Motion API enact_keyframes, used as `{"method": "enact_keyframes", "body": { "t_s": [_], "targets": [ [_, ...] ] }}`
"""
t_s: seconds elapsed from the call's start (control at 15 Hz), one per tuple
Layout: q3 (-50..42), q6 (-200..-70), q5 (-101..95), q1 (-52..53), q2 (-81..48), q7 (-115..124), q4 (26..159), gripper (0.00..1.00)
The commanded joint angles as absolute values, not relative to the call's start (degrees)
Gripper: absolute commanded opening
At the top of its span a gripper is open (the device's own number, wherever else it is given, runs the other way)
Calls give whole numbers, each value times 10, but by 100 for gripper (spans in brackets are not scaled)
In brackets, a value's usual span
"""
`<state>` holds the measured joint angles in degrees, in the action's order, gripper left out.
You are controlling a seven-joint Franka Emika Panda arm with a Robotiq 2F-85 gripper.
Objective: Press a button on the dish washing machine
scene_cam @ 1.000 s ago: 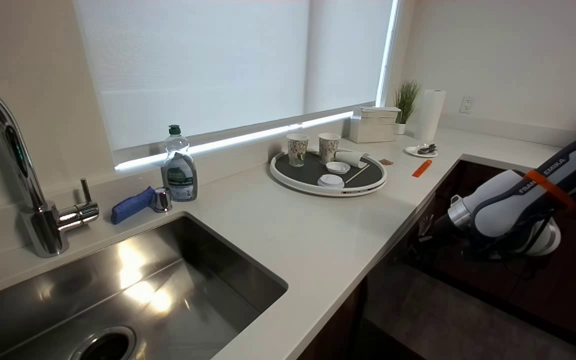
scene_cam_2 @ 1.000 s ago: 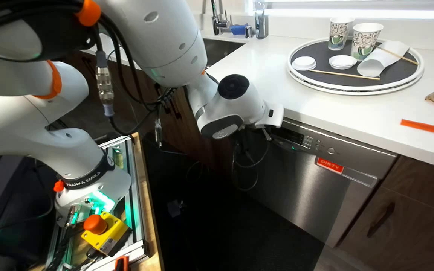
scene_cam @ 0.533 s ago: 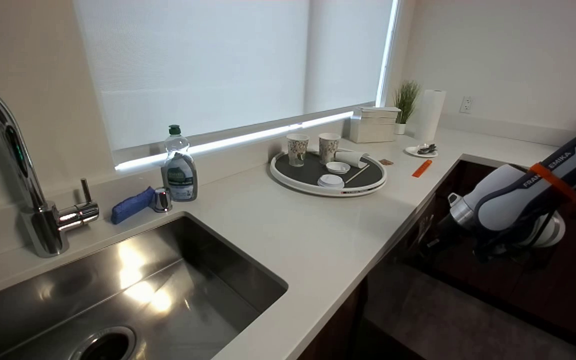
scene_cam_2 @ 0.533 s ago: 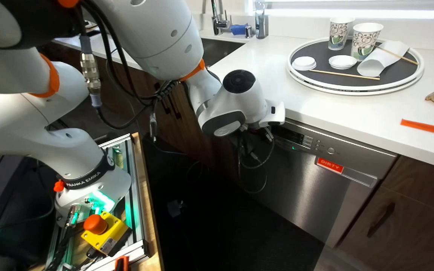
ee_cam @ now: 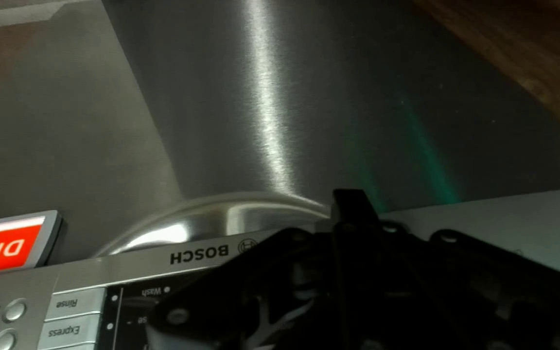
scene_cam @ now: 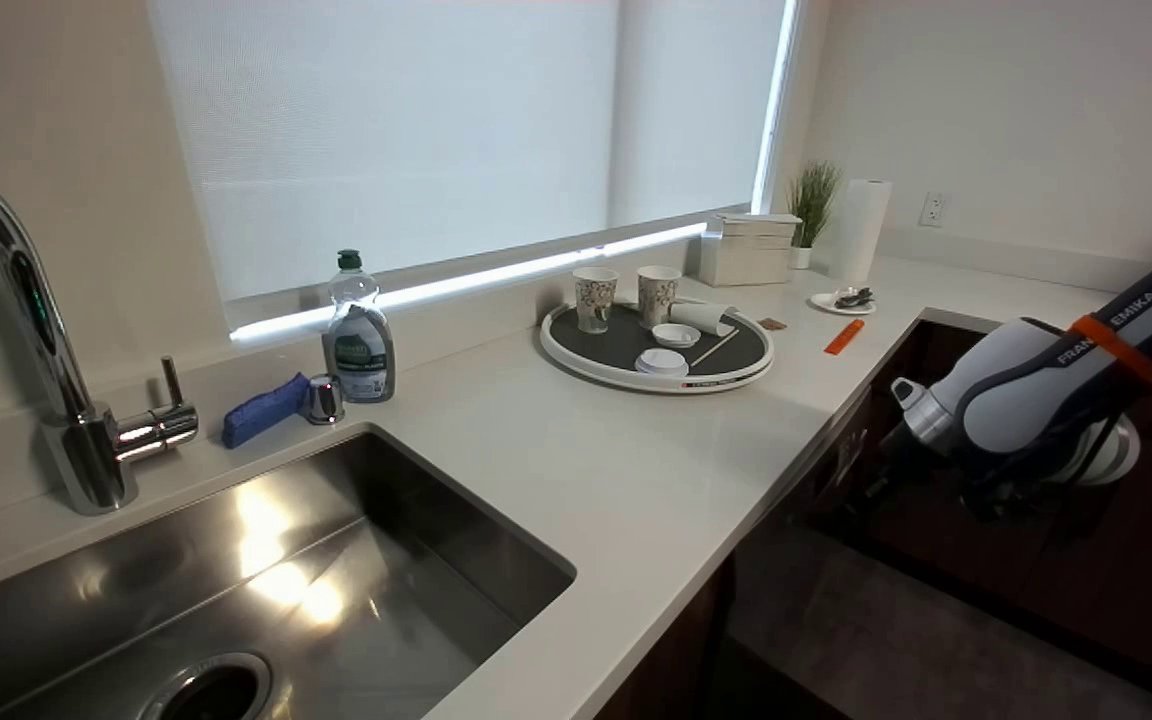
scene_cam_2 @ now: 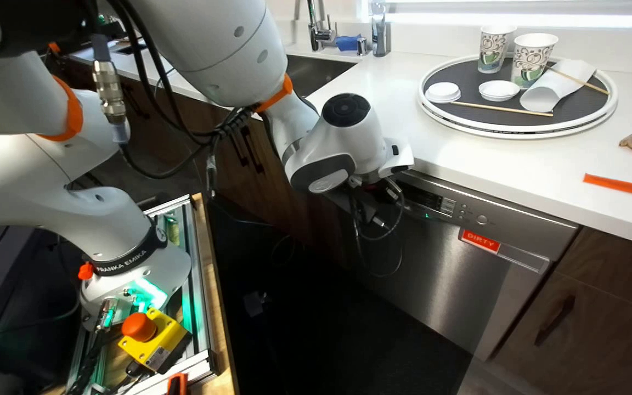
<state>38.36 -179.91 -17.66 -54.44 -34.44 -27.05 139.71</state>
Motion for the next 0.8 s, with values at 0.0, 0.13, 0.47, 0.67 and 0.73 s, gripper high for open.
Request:
{"method": "enact_keyframes", "body": {
  "t_s": [0.0, 0.13, 0.47, 0.67, 0.73],
  "targets": [
    [402, -1764, -181, -563, -307, -288, 1423, 0],
    [411, -1756, -176, -568, -293, -297, 1432, 0],
    [425, -1740, -173, -567, -232, -287, 1464, 0],
    [429, -1725, -167, -561, -194, -274, 1478, 27],
    [432, -1719, -164, -561, -182, -270, 1483, 32]
  ]
}}
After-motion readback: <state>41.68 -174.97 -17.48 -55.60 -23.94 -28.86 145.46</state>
